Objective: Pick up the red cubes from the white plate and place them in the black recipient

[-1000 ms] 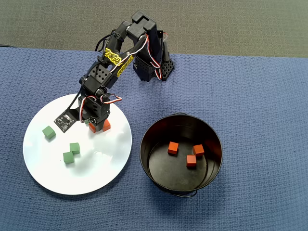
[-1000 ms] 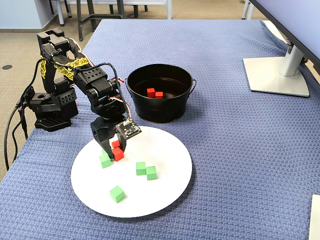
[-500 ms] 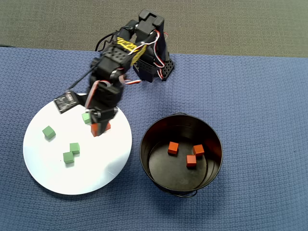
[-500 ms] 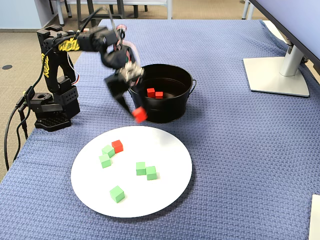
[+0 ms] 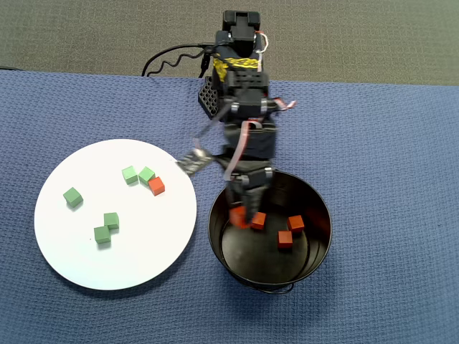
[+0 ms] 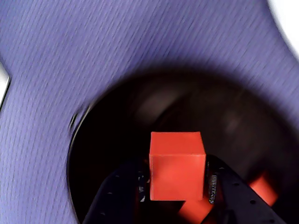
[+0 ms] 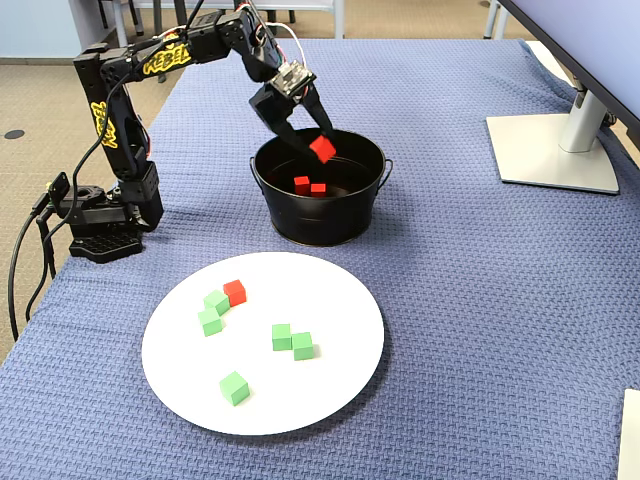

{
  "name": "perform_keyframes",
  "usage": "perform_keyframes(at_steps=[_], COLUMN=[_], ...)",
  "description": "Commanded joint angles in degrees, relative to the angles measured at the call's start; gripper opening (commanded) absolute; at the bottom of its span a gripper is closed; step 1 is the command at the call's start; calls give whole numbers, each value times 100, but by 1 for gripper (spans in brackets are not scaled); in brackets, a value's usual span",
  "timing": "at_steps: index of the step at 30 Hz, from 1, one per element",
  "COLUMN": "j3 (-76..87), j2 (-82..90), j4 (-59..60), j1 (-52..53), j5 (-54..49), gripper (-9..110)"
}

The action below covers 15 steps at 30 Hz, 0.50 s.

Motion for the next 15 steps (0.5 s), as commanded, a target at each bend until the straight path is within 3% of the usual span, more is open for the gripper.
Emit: perform_keyframes(at_steps=[1,3,4,9,15], j3=[158,290,299,141,141], j2=[360,360,352,369,387], j4=[-88,-79,-132,-229,-62], j1=[-765,-870,-809,9,1345], j5=[457,396,448,483,-1187], gripper=[7,27,30,20,19])
